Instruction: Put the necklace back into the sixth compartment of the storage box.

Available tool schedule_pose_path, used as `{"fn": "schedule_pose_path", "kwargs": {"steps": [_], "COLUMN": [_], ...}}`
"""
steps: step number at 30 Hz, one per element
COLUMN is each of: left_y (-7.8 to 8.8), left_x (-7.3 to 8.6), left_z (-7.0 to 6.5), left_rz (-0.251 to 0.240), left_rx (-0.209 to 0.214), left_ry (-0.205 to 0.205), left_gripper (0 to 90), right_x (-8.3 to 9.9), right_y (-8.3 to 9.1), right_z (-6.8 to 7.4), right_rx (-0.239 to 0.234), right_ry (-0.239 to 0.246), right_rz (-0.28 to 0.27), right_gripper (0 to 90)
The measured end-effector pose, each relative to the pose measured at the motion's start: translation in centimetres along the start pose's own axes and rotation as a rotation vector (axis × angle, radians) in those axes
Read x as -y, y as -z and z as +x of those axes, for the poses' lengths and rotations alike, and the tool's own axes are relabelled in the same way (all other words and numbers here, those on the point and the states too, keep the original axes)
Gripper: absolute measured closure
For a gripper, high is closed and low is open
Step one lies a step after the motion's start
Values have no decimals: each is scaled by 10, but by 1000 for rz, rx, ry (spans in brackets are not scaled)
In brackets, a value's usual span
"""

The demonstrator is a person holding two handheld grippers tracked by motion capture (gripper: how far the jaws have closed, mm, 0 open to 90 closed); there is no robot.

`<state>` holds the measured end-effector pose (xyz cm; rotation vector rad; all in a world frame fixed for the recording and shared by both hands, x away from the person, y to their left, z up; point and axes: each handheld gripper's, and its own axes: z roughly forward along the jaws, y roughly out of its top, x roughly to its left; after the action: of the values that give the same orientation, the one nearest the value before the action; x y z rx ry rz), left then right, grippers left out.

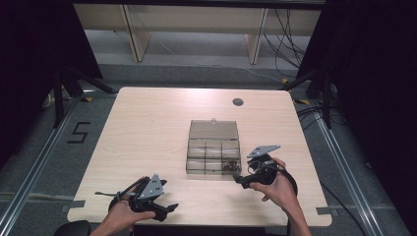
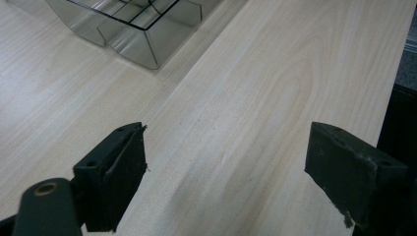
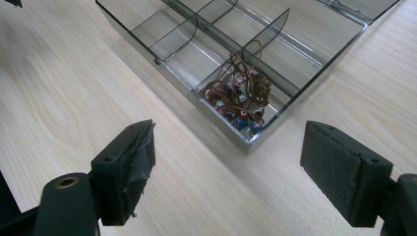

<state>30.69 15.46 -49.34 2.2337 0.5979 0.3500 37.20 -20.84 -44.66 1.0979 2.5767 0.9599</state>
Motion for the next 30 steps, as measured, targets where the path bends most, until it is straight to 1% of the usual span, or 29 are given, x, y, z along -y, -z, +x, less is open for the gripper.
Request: {"fn": "schedule_pose_path", "kwargs": {"steps": [1,3,4,5,7,8,9,10,11,12,13,14,15,16,17,18,19,20,21,22,23,24,25,26,27,28,29,30], "left_y": [0,1,0,0,0,0,0,0,0,0,0,0,0,0,0,0,0,0,0,0,0,0,0,0,0,0,0,0], "left_x": [0,0,0,0,0,0,0,0,0,0,0,0,0,0,0,0,0,0,0,0,0,0,0,0,0,0,0,0], "left_z": [0,0,0,0,0,0,0,0,0,0,0,0,0,0,0,0,0,0,0,1,1,0,0,0,0,0,0,1], "left_rz": [0,1,0,-1,1,1,0,1,3,1,1,1,0,0,1,2,1,0,1,8,9,5,0,1,-1,0,3,9], "left_rx": [0,-5,0,-3,-5,1,-5,2,3,1,1,2,1,-3,1,1,0,0,0,-6,-5,3,1,0,0,1,-2,-5], "left_ry": [1,-1,0,0,-1,1,-1,0,0,0,0,0,0,0,0,1,0,1,0,-8,-7,-3,0,-1,1,0,-4,-8], "left_gripper": [152,152,152,152,152,152,152,152,152,152,152,152,152,152,152,151,152,152,152,152,152,152,152,152,152,152,152,152], "right_x": [1,2,3,4,5,5,6,7,8,8,8,9,9,10,10,10,10,11,11,11,11,12,13,13,13,15,15,16], "right_y": [0,0,-1,-1,-2,-1,-3,-2,-3,-2,-3,-3,-4,-4,-3,-1,-1,-2,-2,-1,-1,-2,-1,-2,-1,-3,-2,-3], "right_z": [1,0,1,0,-1,-1,-1,0,0,0,-1,-1,-1,0,2,1,2,0,1,2,2,4,4,3,4,5,4,5], "right_rx": [-2,-7,-6,0,-4,-14,-20,-16,2,-4,-10,-14,-6,-12,-13,-14,-13,-14,-15,-17,-14,-14,-13,-7,-14,-14,-11,-8], "right_ry": [-14,-21,-36,-15,-10,-14,-14,-20,-15,-9,2,3,0,-8,-28,-21,-17,5,0,-18,-15,-32,-28,-9,-22,-33,-12,-8], "right_rz": [3,-1,-12,-11,-8,-4,-20,-11,-18,-8,-16,-11,-23,-26,-19,-2,-9,-16,-14,-9,-11,-24,-15,-19,-15,-25,-13,-16], "right_gripper": [218,214,213,212,209,207,206,205,203,200,198,196,193,193,193,193,192,191,189,189,189,188,188,187,187,186,186,186]}}
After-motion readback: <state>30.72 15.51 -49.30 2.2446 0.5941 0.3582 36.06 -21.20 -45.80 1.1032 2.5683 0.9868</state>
